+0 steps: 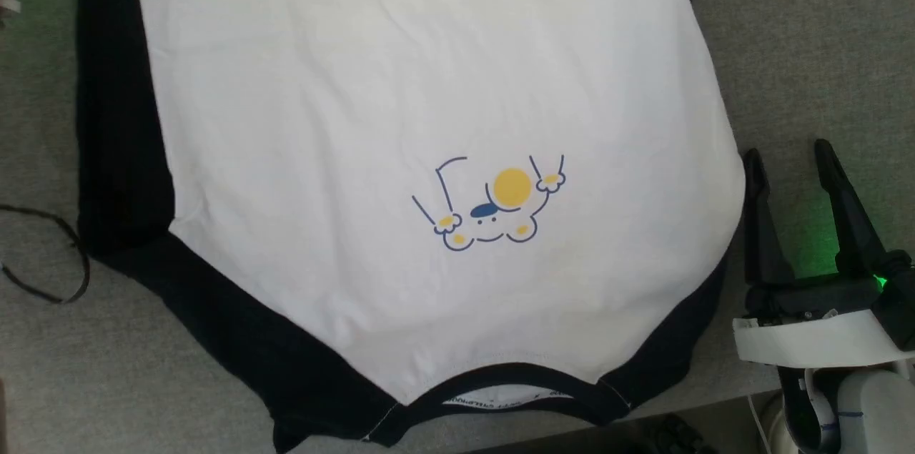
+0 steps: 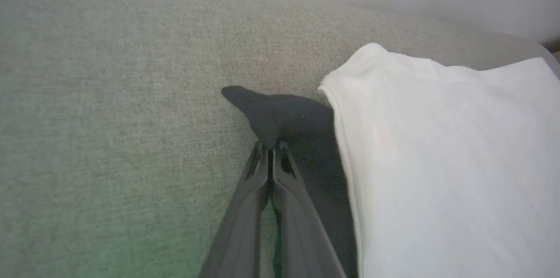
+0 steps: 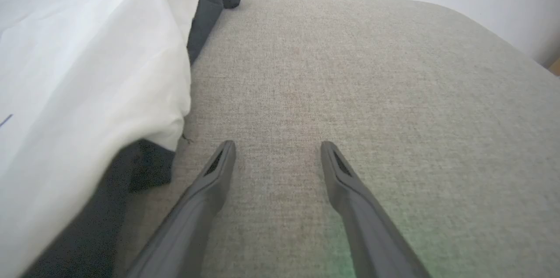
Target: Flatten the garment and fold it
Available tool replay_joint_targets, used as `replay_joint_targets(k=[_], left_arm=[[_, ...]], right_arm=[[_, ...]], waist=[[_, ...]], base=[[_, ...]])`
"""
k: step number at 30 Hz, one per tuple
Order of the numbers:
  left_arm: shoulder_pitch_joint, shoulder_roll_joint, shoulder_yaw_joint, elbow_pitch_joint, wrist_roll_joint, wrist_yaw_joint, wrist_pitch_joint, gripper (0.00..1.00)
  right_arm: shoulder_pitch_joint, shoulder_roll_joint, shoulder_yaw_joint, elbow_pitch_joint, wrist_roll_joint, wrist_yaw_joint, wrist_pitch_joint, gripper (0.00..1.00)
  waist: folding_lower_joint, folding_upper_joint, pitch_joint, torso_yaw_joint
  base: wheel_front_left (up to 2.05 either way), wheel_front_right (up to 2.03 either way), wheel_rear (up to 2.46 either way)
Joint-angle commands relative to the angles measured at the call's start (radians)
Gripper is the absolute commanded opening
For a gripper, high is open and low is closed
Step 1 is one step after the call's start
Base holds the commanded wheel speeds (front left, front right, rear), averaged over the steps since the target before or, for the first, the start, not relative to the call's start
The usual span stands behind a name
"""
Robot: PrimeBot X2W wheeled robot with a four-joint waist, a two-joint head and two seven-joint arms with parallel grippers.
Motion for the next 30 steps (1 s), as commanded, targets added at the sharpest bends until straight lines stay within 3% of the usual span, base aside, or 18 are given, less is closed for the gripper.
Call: replay_joint_targets(k=[1, 16, 30], left_arm=[[0.022, 0.002, 0.011, 0.006, -0.012, -0.005, -0.018, 0.00], [0.166, 0.010, 0.047, 0.002, -0.052, -0.046, -0.098, 0.00], [0.322, 0.049, 0.081, -0.054, -0.088, -0.031, -0.080, 0.00]], right_arm=[[-0.006, 0.000, -0.003, 0.004, -0.010, -0.002, 0.003, 1.00], [0.041, 0.000, -0.026, -0.025, -0.036, -0.002, 0.039, 1.00], [0.112, 0.000, -0.012, 0.001, -0.019, -0.002, 0.062, 1.00]], waist=[[0.0000, -0.0001, -0.036, 0.015], [0.0000, -0.0001, -0.253, 0.086], [0.0000, -0.0001, -0.475, 0.170]], base=[[0.00, 0.00, 0.00], [0.00, 0.00, 0.00], [0.00, 0.00, 0.00]])
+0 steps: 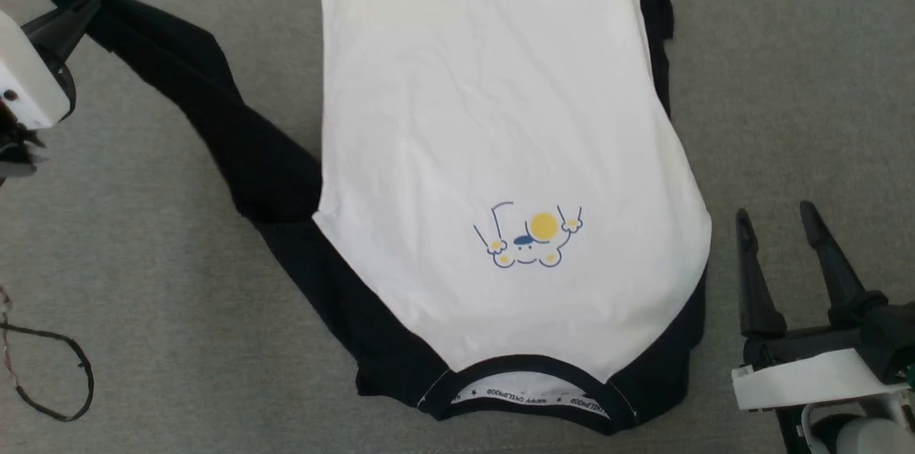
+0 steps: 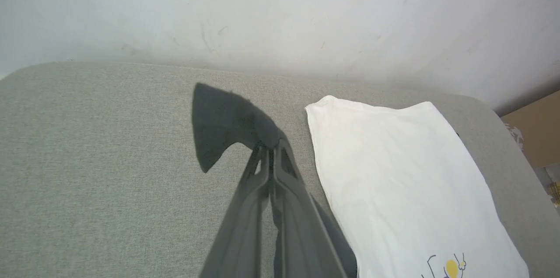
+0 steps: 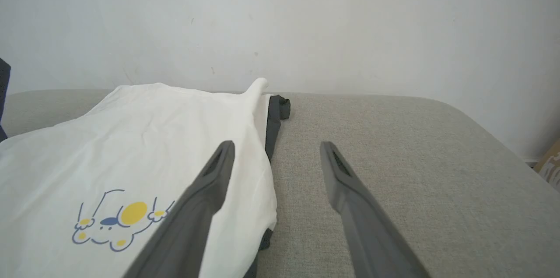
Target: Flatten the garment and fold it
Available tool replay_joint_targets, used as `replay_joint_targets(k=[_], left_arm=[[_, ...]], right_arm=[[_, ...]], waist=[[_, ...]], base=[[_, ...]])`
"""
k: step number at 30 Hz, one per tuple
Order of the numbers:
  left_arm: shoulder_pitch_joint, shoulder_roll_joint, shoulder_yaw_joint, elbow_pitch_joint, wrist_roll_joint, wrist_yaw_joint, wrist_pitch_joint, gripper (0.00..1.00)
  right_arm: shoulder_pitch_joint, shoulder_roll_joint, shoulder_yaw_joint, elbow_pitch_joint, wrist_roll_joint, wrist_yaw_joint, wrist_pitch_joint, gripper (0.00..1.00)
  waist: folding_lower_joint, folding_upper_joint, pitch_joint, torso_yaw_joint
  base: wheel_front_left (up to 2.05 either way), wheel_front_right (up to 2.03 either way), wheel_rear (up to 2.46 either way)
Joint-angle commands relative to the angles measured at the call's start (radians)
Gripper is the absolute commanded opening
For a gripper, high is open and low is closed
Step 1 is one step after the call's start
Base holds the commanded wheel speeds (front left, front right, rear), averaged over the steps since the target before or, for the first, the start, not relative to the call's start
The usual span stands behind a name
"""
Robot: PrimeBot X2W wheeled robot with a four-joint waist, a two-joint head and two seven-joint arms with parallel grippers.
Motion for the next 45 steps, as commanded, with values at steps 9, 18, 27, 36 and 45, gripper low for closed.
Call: replay_joint_targets(k=[9, 18, 27, 36, 45], left_arm=[[0.080, 0.037, -0.015, -0.099, -0.009, -0.002, 0.054, 0.00], [0.159, 0.049, -0.067, -0.270, 0.047, 0.011, 0.059, 0.00], [0.232, -0.067, -0.158, -0.471, 0.127, 0.097, -0.004, 0.00], [0.244, -0.220, -0.376, -0.526, 0.324, 0.109, -0.161, 0.00], [0.259, -0.381, -0.591, -0.303, 0.459, 0.078, -0.346, 0.00]], right_arm=[[0.069, -0.001, 0.002, 0.013, 0.020, -0.002, 0.014, 1.00], [0.126, -0.001, -0.005, 0.001, 0.021, -0.002, 0.032, 1.00], [0.163, -0.001, -0.015, -0.020, 0.025, -0.002, 0.047, 1.00], [0.164, -0.001, -0.058, -0.040, 0.029, -0.002, 0.047, 1.00], [0.135, -0.001, -0.102, -0.049, 0.024, -0.002, 0.043, 1.00]], waist=[[0.0002, -0.0001, -0.197, 0.084], [0.0002, -0.0001, -0.277, 0.112], [0.0002, -0.0001, -0.309, 0.137], [0.0002, -0.0001, -0.272, 0.146], [0.0002, -0.0001, -0.224, 0.109]], base=[[0.00, 0.00, 0.00], [0.00, 0.00, 0.00], [0.00, 0.00, 0.00], [0.00, 0.00, 0.00], [0.00, 0.00, 0.00]])
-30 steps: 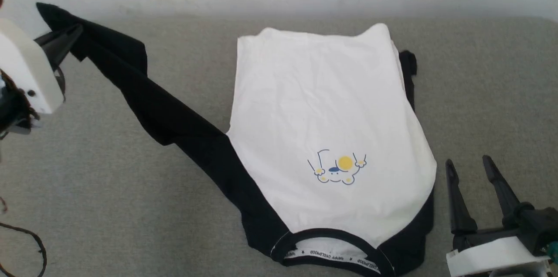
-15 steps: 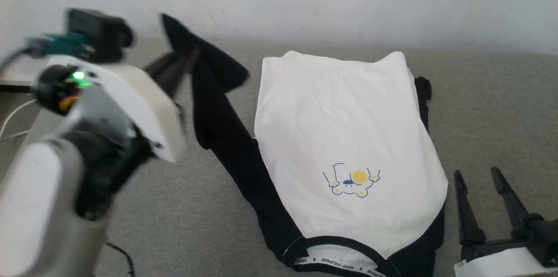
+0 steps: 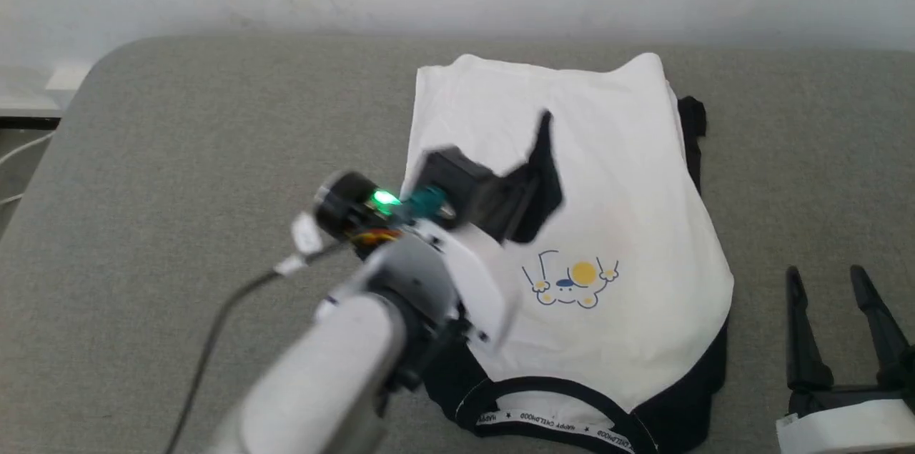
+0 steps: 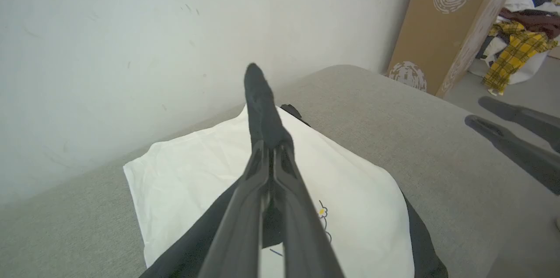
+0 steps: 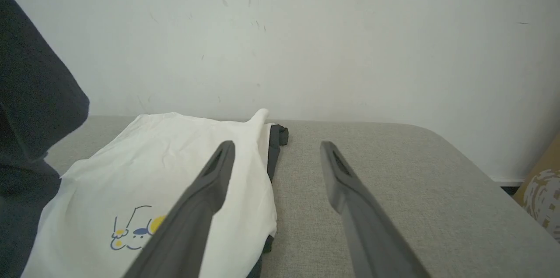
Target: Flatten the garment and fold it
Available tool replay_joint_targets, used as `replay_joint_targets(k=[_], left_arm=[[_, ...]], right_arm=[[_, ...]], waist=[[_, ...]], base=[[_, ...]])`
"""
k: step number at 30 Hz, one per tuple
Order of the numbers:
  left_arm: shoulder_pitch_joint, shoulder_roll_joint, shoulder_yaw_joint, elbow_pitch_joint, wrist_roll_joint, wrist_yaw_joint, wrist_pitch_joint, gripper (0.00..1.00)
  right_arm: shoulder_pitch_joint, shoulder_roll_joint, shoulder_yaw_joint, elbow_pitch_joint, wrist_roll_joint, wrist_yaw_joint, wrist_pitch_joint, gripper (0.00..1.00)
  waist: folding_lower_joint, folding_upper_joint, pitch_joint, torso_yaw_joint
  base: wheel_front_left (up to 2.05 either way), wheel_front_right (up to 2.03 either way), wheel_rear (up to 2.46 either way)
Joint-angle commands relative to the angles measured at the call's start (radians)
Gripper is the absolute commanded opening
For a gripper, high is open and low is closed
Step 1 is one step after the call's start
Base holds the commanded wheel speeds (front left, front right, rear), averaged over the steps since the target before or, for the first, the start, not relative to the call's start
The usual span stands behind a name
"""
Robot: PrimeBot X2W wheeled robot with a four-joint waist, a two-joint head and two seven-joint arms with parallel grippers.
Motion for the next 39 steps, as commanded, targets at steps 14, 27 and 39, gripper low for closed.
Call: replay_joint_targets(k=[14, 27, 39], left_arm=[[0.025, -0.151, -0.220, 0.420, 0.137, -0.005, -0.217, 0.00], [0.013, -0.176, -0.369, 0.571, 0.023, -0.061, -0.167, 0.00], [-0.034, -0.176, -0.431, 0.672, -0.132, 0.003, -0.138, 0.47]], right_arm=[[-0.039, 0.000, -0.017, -0.007, 0.007, -0.001, -0.008, 1.00], [-0.056, 0.000, -0.002, 0.009, 0.010, -0.001, -0.016, 1.00], [-0.071, 0.000, 0.019, 0.032, 0.013, -0.001, -0.025, 1.00]], waist=[[-0.0001, -0.0001, 0.071, -0.067], [-0.0001, -0.0001, 0.092, -0.095], [-0.0001, -0.0001, 0.096, -0.137]], base=[[0.00, 0.00, 0.00], [0.00, 0.00, 0.00], [0.00, 0.00, 0.00]])
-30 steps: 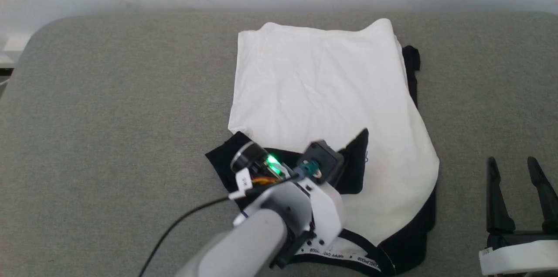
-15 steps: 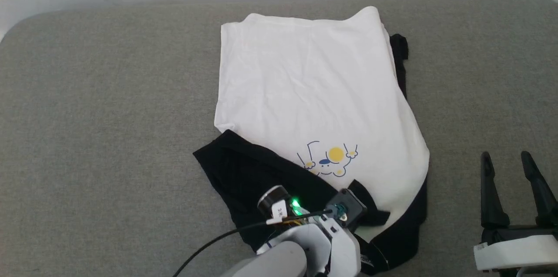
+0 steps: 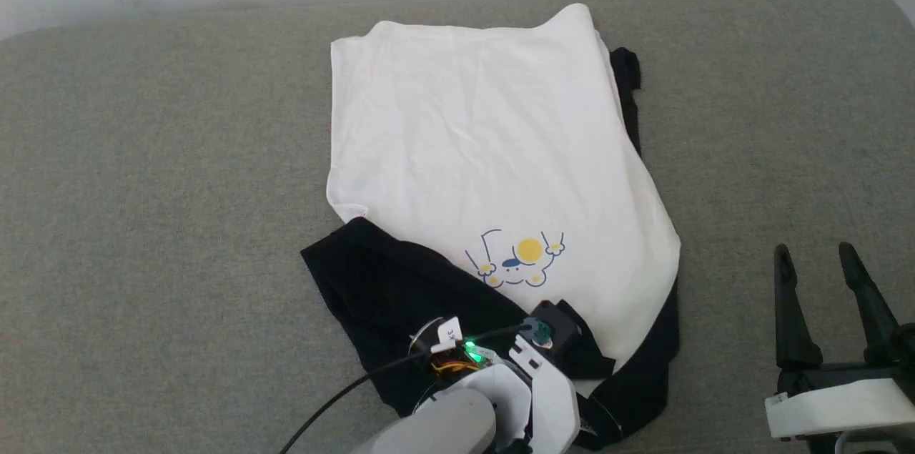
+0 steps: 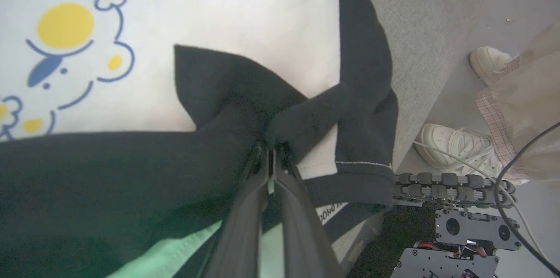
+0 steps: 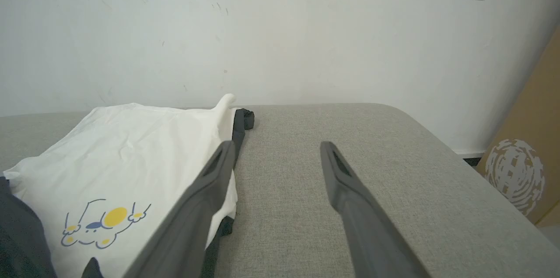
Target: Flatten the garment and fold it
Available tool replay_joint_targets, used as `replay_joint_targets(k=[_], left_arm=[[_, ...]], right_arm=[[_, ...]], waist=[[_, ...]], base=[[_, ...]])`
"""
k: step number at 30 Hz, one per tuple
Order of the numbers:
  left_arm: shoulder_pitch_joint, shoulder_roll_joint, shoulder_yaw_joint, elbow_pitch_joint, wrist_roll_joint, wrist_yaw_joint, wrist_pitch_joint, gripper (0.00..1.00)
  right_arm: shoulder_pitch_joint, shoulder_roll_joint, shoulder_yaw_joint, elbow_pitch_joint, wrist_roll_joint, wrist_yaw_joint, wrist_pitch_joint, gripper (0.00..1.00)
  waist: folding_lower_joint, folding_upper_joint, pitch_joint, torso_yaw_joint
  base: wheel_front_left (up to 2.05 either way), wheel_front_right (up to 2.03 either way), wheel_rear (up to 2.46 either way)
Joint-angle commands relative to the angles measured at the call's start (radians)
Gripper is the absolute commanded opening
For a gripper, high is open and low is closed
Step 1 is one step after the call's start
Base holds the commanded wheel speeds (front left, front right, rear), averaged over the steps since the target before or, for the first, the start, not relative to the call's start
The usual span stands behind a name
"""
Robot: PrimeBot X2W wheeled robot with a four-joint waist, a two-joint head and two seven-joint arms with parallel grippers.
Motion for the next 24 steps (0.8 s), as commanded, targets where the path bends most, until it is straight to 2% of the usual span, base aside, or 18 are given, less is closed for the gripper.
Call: replay_joint_targets(k=[1, 8, 14, 16, 18, 21, 24], left_arm=[[-0.017, -0.002, -0.003, 0.007, -0.017, 0.007, -0.002, 1.00], [-0.053, -0.002, 0.009, -0.048, -0.141, 0.007, -0.005, 1.00], [-0.066, 0.008, 0.083, -0.171, -0.220, 0.014, -0.029, 1.00], [-0.055, 0.034, 0.120, -0.231, -0.239, 0.029, -0.046, 1.00], [-0.042, 0.077, 0.165, -0.299, -0.232, 0.065, -0.094, 1.00], [-0.013, 0.159, 0.235, -0.400, -0.184, 0.131, -0.210, 1.00], [0.052, 0.231, 0.311, -0.485, -0.177, 0.176, -0.316, 1.00]], right_arm=[[-0.009, -0.001, 0.001, 0.002, 0.004, -0.001, -0.007, 1.00], [0.001, -0.001, -0.014, 0.006, 0.001, -0.001, -0.006, 1.00], [0.016, -0.001, -0.021, -0.005, -0.008, -0.001, 0.003, 1.00], [0.020, -0.001, -0.021, -0.008, -0.010, -0.001, 0.007, 1.00], [0.025, -0.001, -0.023, -0.013, -0.012, -0.001, 0.011, 1.00], [0.031, -0.001, -0.023, -0.022, -0.014, -0.001, 0.017, 1.00], [0.038, -0.001, -0.025, -0.029, -0.017, -0.001, 0.022, 1.00]], waist=[[0.0001, -0.0001, -0.001, -0.002], [0.0001, -0.0001, -0.013, 0.019], [0.0001, -0.0001, -0.035, 0.050], [0.0001, -0.0001, -0.042, 0.058], [0.0001, -0.0001, -0.047, 0.065], [0.0001, -0.0001, -0.053, 0.070], [0.0001, -0.0001, -0.060, 0.075]], base=[[0.00, 0.00, 0.00], [0.00, 0.00, 0.00], [0.00, 0.00, 0.00], [0.00, 0.00, 0.00], [0.00, 0.00, 0.00], [0.00, 0.00, 0.00], [0.00, 0.00, 0.00]])
